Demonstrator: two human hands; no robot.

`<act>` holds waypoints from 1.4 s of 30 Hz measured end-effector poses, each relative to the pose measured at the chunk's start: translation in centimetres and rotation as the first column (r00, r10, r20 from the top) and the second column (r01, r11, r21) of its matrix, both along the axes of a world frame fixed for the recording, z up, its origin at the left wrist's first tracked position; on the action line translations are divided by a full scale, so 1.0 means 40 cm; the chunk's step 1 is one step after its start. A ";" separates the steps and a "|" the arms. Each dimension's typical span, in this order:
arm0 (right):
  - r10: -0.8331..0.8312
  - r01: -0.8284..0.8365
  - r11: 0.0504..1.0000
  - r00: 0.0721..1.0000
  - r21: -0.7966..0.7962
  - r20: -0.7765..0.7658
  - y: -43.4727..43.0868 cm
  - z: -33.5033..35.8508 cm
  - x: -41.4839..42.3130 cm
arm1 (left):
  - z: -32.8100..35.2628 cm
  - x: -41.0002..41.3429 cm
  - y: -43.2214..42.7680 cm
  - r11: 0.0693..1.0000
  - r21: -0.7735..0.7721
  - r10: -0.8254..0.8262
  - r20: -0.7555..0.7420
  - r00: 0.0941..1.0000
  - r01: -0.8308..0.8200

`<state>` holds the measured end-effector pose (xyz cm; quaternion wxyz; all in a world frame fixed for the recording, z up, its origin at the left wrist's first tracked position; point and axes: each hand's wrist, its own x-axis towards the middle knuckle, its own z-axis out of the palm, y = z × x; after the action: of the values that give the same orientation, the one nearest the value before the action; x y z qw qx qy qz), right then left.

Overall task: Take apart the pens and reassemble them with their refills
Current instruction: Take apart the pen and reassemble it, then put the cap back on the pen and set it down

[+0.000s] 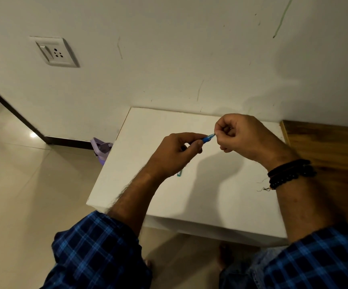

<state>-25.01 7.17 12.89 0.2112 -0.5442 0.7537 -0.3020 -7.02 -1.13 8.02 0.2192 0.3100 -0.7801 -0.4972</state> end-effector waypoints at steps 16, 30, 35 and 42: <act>0.052 -0.140 0.956 0.946 0.259 0.319 0.000 -0.043 0.049 | -0.001 -0.003 -0.015 0.920 0.373 0.226 -0.251 0.941 -0.121; 0.317 -0.321 0.947 0.942 0.024 0.110 -0.012 -0.084 0.118 | 0.012 0.019 -0.024 0.876 0.466 0.285 -0.295 0.912 -0.123; 0.329 -0.327 0.944 0.941 -0.029 0.078 -0.007 -0.083 0.111 | 0.008 0.013 -0.022 0.891 0.438 0.251 -0.255 0.934 -0.120; 0.338 -0.340 0.941 0.938 -0.011 -0.073 -0.003 -0.094 0.109 | 0.009 0.009 -0.016 0.900 0.417 0.243 -0.231 0.942 -0.130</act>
<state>-20.63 7.04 9.14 0.2272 -0.6784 0.6522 -0.2505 -6.66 -1.75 8.39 0.3060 0.3490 -0.5913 -0.6595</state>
